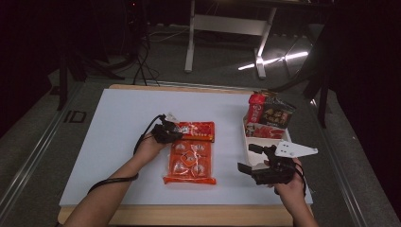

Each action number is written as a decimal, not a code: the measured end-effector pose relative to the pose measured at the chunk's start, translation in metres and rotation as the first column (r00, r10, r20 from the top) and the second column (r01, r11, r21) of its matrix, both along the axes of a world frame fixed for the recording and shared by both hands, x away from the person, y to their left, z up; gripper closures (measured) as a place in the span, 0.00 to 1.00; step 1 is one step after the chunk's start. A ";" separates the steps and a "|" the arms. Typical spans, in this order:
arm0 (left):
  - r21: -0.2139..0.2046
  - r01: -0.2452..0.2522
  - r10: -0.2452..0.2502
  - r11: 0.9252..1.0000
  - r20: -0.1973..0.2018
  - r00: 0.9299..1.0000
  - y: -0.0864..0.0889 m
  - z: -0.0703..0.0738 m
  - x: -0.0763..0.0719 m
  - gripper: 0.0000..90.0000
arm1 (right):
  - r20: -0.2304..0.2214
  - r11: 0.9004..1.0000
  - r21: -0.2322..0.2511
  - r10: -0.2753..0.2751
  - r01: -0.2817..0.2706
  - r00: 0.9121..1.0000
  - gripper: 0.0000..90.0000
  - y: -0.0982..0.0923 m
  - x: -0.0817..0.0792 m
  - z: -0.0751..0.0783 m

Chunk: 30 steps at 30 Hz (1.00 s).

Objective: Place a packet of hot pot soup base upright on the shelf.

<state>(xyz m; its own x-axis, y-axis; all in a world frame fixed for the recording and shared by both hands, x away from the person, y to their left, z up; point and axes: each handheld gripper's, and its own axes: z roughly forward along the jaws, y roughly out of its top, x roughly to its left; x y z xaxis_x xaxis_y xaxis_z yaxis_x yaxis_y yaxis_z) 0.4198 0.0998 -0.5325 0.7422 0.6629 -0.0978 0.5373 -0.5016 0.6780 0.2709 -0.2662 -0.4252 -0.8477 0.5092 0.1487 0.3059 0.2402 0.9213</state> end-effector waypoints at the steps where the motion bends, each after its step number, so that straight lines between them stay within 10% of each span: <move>1: 0.002 0.001 -0.001 1.000 -0.009 1.000 -0.001 -0.001 0.002 1.00 | -0.001 1.000 0.001 0.000 0.000 1.000 0.18 0.000 0.000 0.000; 30: 0.029 0.135 -0.133 0.990 -0.054 0.990 -0.032 0.003 -0.048 1.00 | 0.002 1.000 0.006 0.007 -0.007 1.000 0.18 0.001 -0.003 0.001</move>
